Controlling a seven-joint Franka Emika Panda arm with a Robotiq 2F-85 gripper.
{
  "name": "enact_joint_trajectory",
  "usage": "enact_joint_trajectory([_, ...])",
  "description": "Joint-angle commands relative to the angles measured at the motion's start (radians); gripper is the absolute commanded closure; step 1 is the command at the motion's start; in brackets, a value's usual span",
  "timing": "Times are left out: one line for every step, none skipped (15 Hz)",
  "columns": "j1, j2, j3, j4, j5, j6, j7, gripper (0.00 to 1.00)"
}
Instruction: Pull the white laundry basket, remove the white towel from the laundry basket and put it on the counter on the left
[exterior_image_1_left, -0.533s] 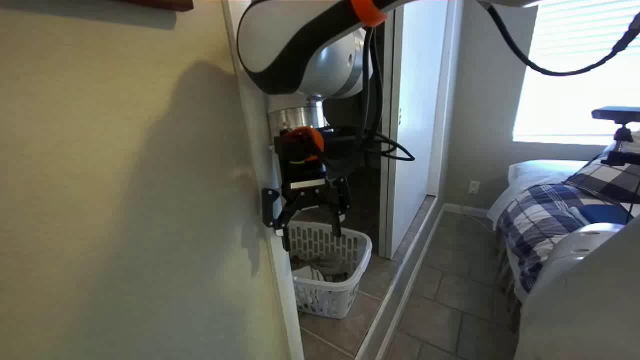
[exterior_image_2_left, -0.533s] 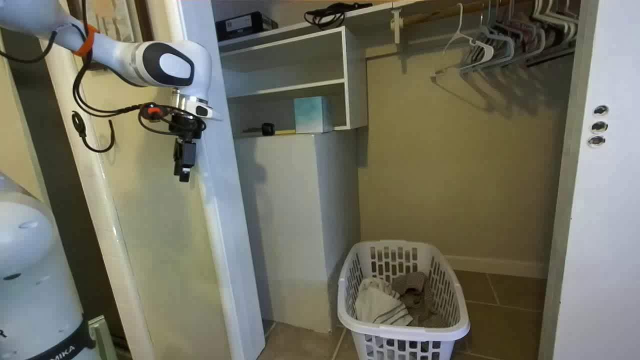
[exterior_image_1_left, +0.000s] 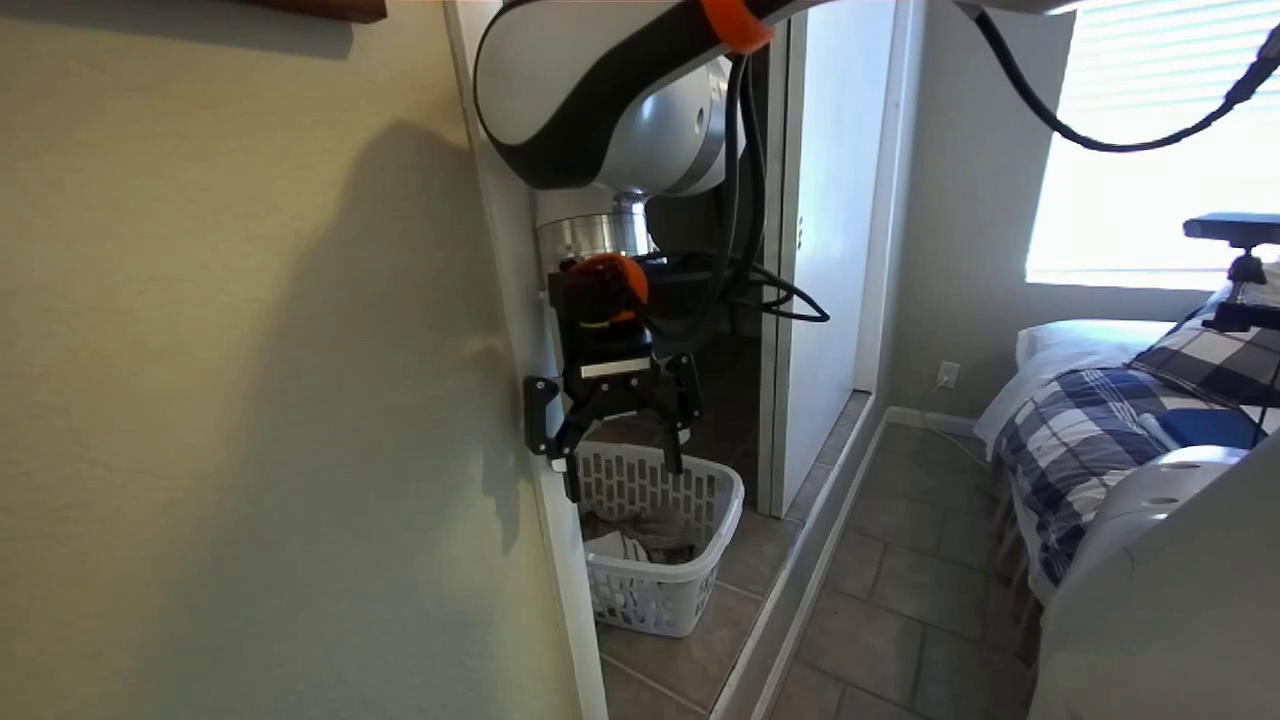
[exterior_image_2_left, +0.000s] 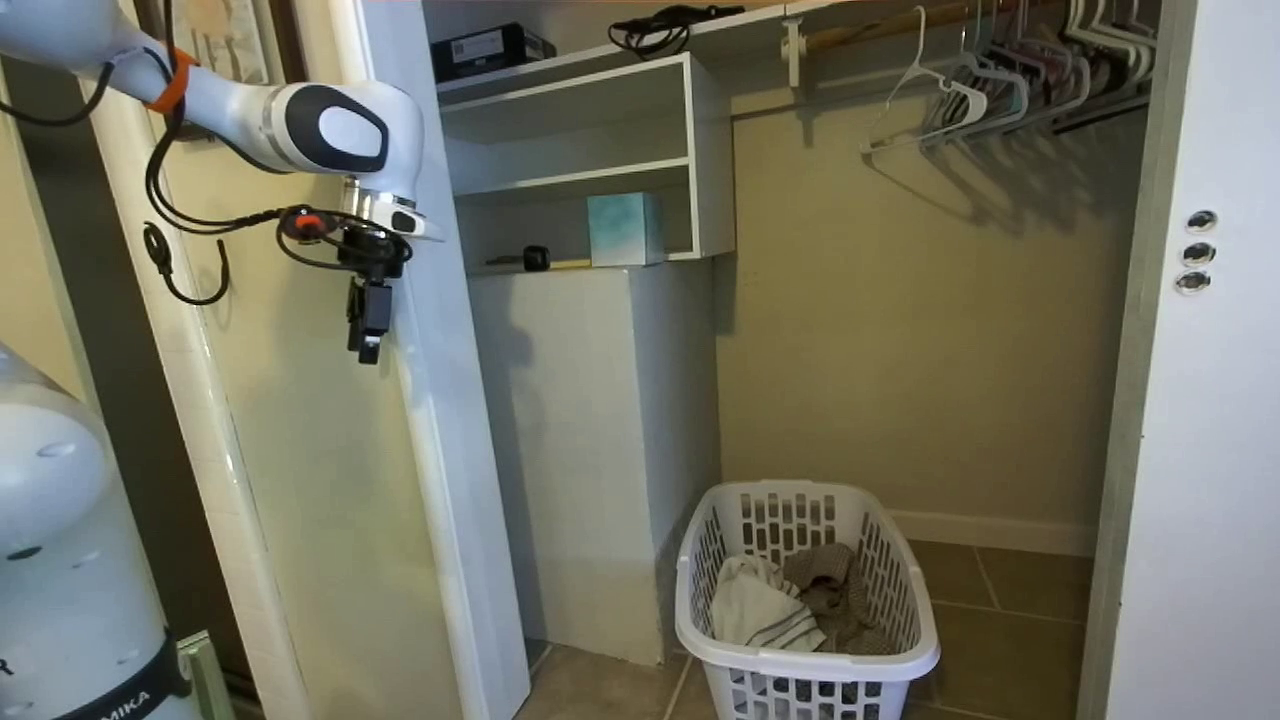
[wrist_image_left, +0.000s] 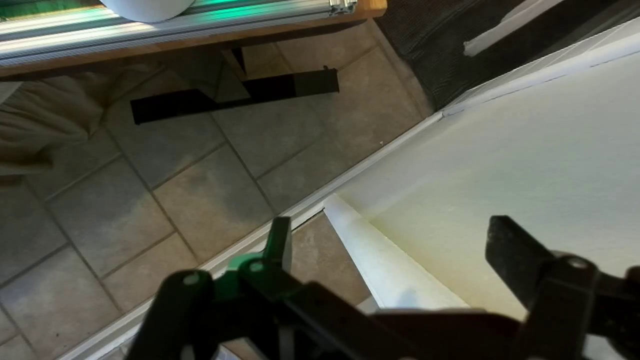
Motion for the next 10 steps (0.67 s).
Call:
enact_joint_trajectory([-0.005, 0.001, 0.018, 0.009, -0.026, 0.001, 0.010, 0.00])
enact_joint_trajectory([-0.004, 0.000, 0.004, 0.002, -0.005, -0.002, -0.001, 0.00])
enact_joint_trajectory([-0.004, 0.000, 0.004, 0.002, -0.008, -0.002, -0.001, 0.00])
enact_joint_trajectory([-0.005, 0.000, 0.004, 0.002, -0.008, -0.002, -0.001, 0.00])
enact_joint_trajectory([-0.005, 0.000, 0.004, 0.002, -0.008, -0.002, -0.001, 0.00])
enact_joint_trajectory([-0.005, 0.000, 0.004, 0.002, -0.008, -0.002, -0.001, 0.00])
enact_joint_trajectory([-0.009, -0.027, -0.013, -0.015, 0.000, -0.007, -0.014, 0.00])
enact_joint_trajectory([-0.017, -0.054, -0.026, -0.031, 0.000, -0.005, -0.016, 0.00])
enact_joint_trajectory([-0.025, -0.081, -0.043, -0.044, -0.001, -0.018, -0.024, 0.00])
enact_joint_trajectory([-0.035, -0.110, -0.060, -0.059, -0.012, -0.034, -0.035, 0.00])
